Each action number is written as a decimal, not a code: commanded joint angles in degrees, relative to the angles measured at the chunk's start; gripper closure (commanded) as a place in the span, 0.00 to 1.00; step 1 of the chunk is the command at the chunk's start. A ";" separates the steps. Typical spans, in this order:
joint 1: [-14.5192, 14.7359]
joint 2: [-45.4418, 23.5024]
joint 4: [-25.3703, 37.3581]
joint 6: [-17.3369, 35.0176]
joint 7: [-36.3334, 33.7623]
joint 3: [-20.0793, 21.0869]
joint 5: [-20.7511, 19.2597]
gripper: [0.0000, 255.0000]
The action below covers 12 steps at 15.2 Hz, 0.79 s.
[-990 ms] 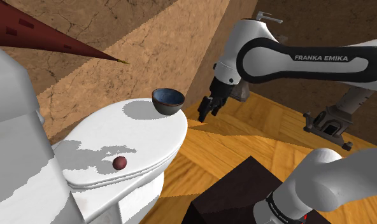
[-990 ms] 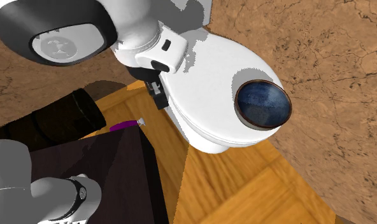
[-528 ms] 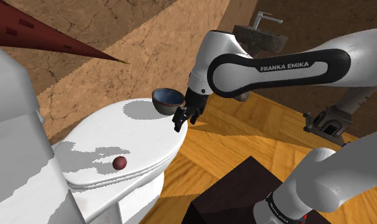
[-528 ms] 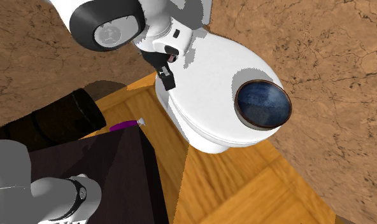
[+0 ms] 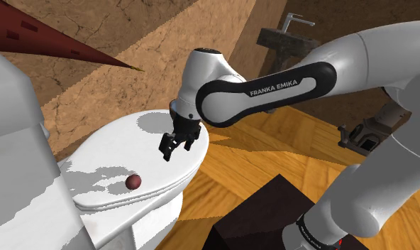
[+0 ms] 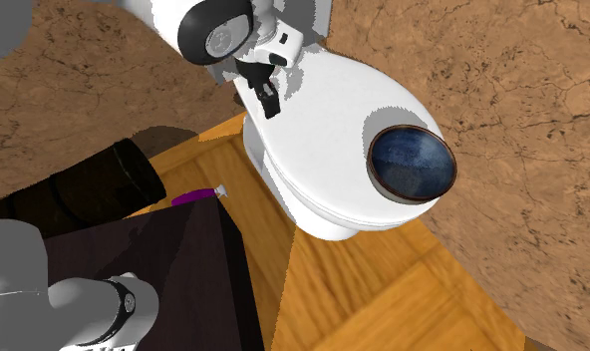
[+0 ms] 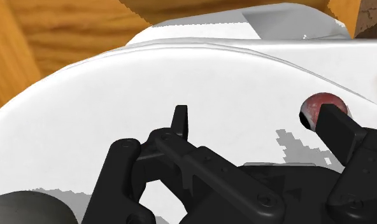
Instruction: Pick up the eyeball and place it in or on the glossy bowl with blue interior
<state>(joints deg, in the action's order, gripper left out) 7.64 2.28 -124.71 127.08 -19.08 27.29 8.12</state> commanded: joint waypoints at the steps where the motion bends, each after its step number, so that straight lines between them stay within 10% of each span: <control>1: 0.87 -4.40 2.66 1.53 -2.89 1.19 -2.28 0.00; 12: 9.39 -25.91 20.06 3.88 -14.48 0.96 -14.36 0.00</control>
<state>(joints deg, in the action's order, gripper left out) 16.40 -22.34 -105.70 130.79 -33.01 28.48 -5.58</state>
